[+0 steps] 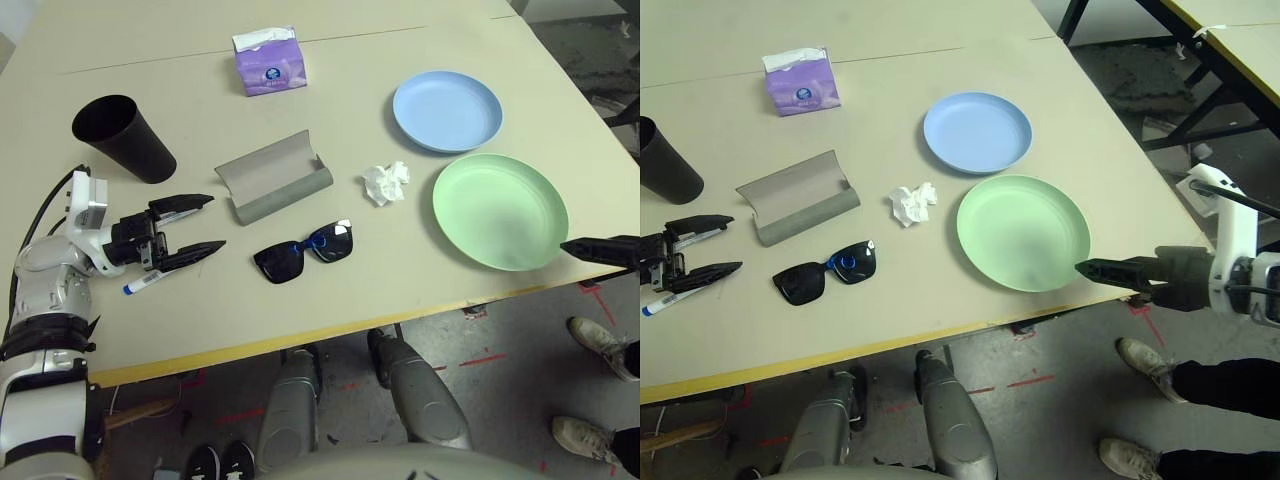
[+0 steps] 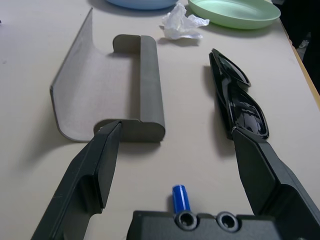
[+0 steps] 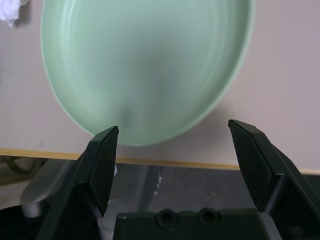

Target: Organize and tidy the items on the table.

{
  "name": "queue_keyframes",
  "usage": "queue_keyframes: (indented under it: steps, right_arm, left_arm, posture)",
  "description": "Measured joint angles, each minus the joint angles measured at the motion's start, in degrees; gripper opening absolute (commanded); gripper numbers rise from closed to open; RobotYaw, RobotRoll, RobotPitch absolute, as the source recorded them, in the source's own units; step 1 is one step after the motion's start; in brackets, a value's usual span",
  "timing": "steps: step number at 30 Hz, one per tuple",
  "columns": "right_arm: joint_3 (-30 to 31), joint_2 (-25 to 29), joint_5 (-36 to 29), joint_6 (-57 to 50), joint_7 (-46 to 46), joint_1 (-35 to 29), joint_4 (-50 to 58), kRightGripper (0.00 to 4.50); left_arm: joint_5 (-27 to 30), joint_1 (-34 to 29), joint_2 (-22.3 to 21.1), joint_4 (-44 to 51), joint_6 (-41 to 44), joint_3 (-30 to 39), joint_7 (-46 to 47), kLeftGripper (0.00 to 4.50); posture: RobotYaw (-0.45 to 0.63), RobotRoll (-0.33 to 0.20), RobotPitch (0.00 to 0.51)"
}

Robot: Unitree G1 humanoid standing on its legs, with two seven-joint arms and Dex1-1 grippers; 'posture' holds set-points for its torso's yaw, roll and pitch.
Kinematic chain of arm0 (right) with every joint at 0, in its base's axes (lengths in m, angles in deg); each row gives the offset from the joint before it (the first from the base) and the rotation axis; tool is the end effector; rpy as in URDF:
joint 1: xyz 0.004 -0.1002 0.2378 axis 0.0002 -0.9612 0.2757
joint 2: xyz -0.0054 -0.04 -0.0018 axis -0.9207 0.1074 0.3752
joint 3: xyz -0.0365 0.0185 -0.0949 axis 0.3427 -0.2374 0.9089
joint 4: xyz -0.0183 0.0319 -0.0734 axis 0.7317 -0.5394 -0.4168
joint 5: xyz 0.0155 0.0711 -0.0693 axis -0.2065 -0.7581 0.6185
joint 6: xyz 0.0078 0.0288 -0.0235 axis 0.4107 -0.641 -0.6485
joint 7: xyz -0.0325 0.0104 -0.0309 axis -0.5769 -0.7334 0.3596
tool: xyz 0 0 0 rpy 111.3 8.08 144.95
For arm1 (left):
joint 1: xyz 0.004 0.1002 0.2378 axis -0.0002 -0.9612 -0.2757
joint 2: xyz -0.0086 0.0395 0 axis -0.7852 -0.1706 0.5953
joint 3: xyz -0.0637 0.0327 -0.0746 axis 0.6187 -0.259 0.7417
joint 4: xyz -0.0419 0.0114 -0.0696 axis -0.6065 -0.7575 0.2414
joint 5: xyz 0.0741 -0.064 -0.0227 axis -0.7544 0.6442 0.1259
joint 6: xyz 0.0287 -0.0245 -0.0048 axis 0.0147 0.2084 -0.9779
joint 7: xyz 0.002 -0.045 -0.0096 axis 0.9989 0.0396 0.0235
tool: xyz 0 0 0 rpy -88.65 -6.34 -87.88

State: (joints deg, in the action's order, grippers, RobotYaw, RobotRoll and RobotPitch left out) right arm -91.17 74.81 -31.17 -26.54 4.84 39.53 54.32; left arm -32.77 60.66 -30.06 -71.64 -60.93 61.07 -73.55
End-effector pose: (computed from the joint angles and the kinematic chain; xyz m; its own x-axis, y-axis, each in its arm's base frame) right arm 0.1847 -0.3190 0.2377 0.6509 0.4108 -0.6384 -0.3156 0.9113 0.2646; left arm 0.2357 0.3759 0.1468 0.4663 -0.8804 -0.0865 0.8624 0.4306 0.2662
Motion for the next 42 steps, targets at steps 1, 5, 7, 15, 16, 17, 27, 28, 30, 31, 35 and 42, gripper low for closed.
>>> queue_keyframes:
  steps: [1, 5, 7, 15, 16, 17, 27, 28, 30, 31, 35, 42]
  right_arm:
    - [0.56, -0.44, 0.0, 0.0, 0.26, 0.65, -0.22, 4.5]
    - [2.46, -1.41, 0.18, 0.0, 1.12, 2.49, -1.09, 4.5]
    - [2.91, -2.02, 0.69, 0.0, 1.37, 2.87, -1.21, 4.5]
    - [6.4, -4.71, 3.59, 1.01, 1.28, 3.51, -2.27, 4.5]
    - [6.43, -4.71, 3.86, 1.06, 1.16, 3.51, -2.3, 4.5]
    - [6.49, -4.71, 4.13, 1.11, 1.0, 3.55, -2.36, 4.5]
    - [7.21, -5.29, 6.43, 1.8, -0.57, 4.46, -3.34, 4.5]
    - [7.22, -5.34, 6.54, 1.88, -0.7, 4.46, -3.39, 4.43]
    - [7.25, -5.42, 6.8, 1.91, -0.98, 4.56, -3.49, 4.08]
    - [7.29, -5.51, 6.98, 1.92, -1.16, 4.58, -3.55, 3.84]
    - [7.65, -5.71, 7.71, 2.03, -1.48, 4.6, -3.98, 2.42]
    - [7.49, -5.7, 7.81, 2.5, -3.41, 5.36, -4.2, 0.01]
  left_arm:
    - [0.0, -0.52, -0.01, 0.46, 0.0, 0.22, 0.0, 4.47]
    - [-0.01, -2.17, 0.0, 1.95, 0.06, 1.29, 0.0, 4.47]
    - [-0.01, -2.77, -0.01, 2.6, 0.26, 2.0, 0.0, 4.47]
    - [-0.04, -5.59, -0.15, 5.62, 1.25, 4.5, 0.12, 4.47]
    - [-0.04, -5.82, -0.25, 5.9, 1.38, 4.67, 0.14, 4.47]
    - [-0.05, -6.0, -0.33, 6.35, 1.56, 4.78, 0.17, 4.47]
    - [-0.35, -6.3, -0.55, 7.32, 2.16, 5.86, 0.63, 4.47]
    - [-0.35, -6.3, -0.55, 7.32, 2.16, 5.86, 0.63, 4.49]
    - [-0.38, -6.29, -0.55, 7.32, 2.15, 5.86, 0.65, 4.5]
    - [-0.38, -6.29, -0.55, 7.32, 2.14, 5.86, 0.66, 4.5]
    - [-0.41, -6.29, -0.54, 7.43, 2.13, 5.89, 0.92, 4.5]
    - [-0.41, -6.45, -0.54, 8.14, 2.13, 6.1, 1.25, 4.5]
  posture:
    - [-0.22, 0.0, 0.318]
    - [-0.19, 0.0, 0.321]
    - [-0.19, 0.0, 0.321]
    - [-0.16, 0.0, 0.32]
    - [-0.16, 0.0, 0.319]
    - [-0.16, 0.0, 0.318]
    - [-0.15, 0.0, 0.309]
    - [-0.15, 0.0, 0.308]
    - [-0.15, 0.0, 0.308]
    - [-0.15, 0.0, 0.308]
    - [-0.16, 0.0, 0.301]
    - [-0.16, 0.0, 0.3]
